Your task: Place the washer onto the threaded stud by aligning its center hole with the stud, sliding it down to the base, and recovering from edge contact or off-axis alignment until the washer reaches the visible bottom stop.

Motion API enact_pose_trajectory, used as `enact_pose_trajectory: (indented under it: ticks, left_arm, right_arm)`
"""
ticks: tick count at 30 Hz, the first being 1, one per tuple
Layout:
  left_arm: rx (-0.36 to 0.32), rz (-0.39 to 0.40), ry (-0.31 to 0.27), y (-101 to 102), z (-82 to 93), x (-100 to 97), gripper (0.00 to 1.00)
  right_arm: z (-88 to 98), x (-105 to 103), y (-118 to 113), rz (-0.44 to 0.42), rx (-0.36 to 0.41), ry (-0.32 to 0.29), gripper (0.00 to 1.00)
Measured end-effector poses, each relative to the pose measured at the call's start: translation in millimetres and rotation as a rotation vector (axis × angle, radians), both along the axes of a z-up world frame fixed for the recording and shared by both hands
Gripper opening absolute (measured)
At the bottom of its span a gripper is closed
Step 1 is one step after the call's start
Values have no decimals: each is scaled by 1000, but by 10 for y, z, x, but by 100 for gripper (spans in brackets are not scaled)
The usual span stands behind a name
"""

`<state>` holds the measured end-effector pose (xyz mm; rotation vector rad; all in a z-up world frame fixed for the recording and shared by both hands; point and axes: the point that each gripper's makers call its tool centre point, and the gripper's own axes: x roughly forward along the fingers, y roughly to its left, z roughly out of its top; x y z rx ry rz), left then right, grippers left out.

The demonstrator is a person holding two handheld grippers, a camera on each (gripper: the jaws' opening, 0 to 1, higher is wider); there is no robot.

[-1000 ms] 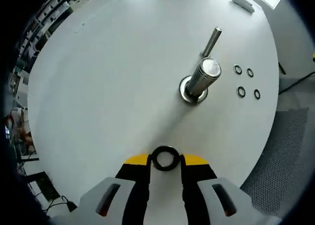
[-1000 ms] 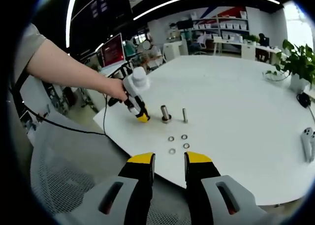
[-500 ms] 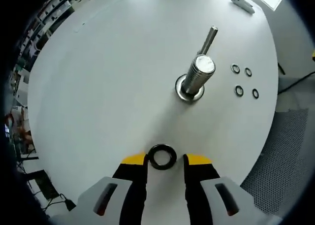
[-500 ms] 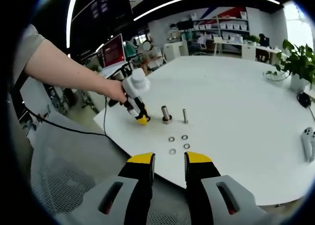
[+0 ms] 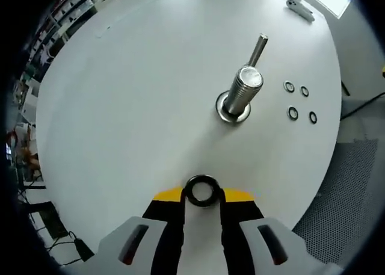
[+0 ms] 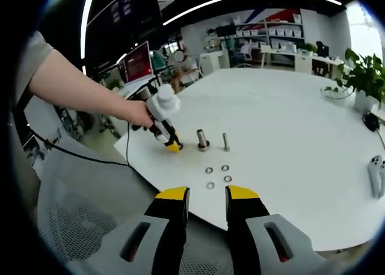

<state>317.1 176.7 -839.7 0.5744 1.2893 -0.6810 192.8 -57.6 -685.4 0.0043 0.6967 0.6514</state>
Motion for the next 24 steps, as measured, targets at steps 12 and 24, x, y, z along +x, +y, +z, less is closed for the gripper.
enact_pose_trajectory:
  ticks: [12, 24]
  left_arm:
    - [2, 15, -1, -30, 5, -119, 19]
    - [-14, -6, -2, -37, 26, -196, 19]
  right_arm:
    - [7, 11, -9, -6, 3, -5, 26]
    - [11, 7, -2, -5, 7, -4, 26]
